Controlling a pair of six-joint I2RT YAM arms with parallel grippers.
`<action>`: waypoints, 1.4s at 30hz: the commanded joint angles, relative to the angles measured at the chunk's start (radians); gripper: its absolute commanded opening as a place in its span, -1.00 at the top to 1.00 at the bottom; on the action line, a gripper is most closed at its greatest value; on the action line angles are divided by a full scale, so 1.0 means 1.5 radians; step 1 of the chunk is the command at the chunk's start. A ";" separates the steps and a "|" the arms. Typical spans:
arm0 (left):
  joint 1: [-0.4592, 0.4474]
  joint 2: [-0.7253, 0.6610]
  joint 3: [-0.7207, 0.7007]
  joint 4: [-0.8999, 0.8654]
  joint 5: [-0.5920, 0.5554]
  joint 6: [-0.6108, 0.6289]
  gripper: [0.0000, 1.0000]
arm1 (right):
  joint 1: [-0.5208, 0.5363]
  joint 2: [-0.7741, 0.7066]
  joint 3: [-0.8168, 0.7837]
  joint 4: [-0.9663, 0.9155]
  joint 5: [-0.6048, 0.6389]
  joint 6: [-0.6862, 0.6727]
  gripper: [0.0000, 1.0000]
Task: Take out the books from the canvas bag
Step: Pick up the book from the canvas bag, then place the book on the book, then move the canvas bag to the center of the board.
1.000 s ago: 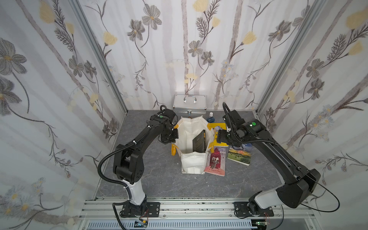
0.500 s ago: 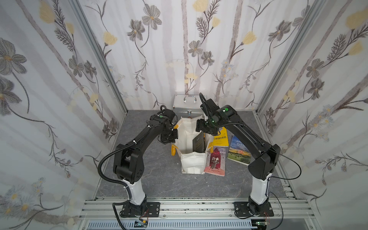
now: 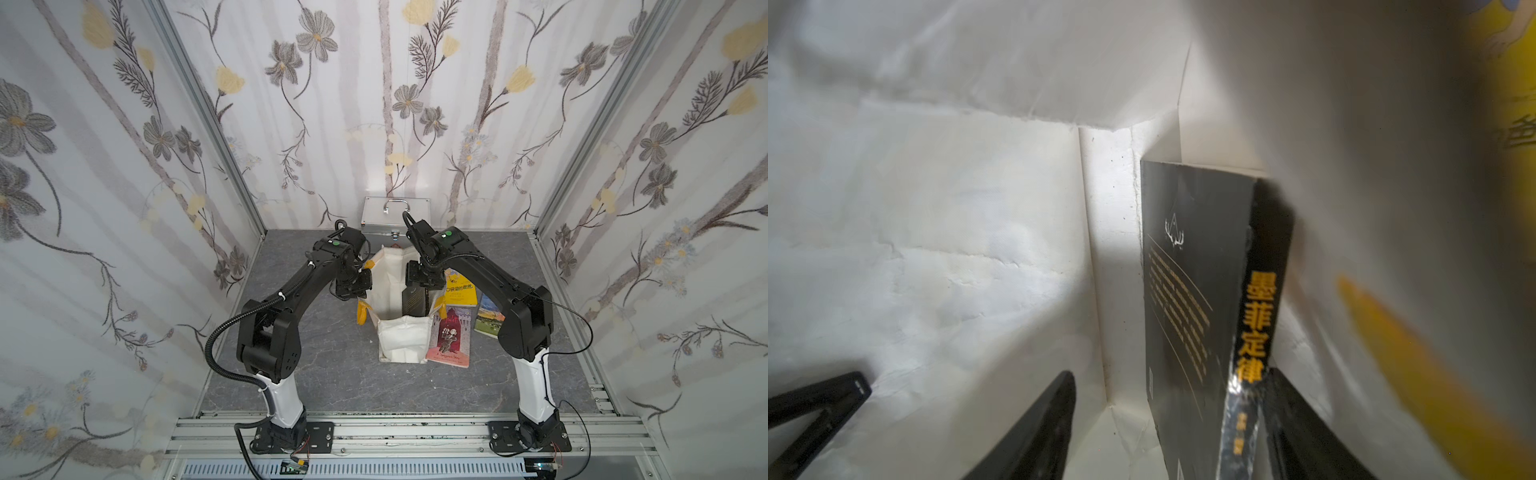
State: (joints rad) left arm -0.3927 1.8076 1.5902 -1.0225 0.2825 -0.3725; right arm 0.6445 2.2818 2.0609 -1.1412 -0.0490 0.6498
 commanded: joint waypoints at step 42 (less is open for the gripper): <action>0.047 -0.026 -0.008 -0.032 -0.081 -0.017 1.00 | -0.154 -0.363 -0.066 0.127 0.081 -0.008 0.98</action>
State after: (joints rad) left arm -0.3408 1.7824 1.5688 -1.0355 0.2264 -0.3992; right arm 0.4496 1.7653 1.9774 -1.0065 0.0113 0.6529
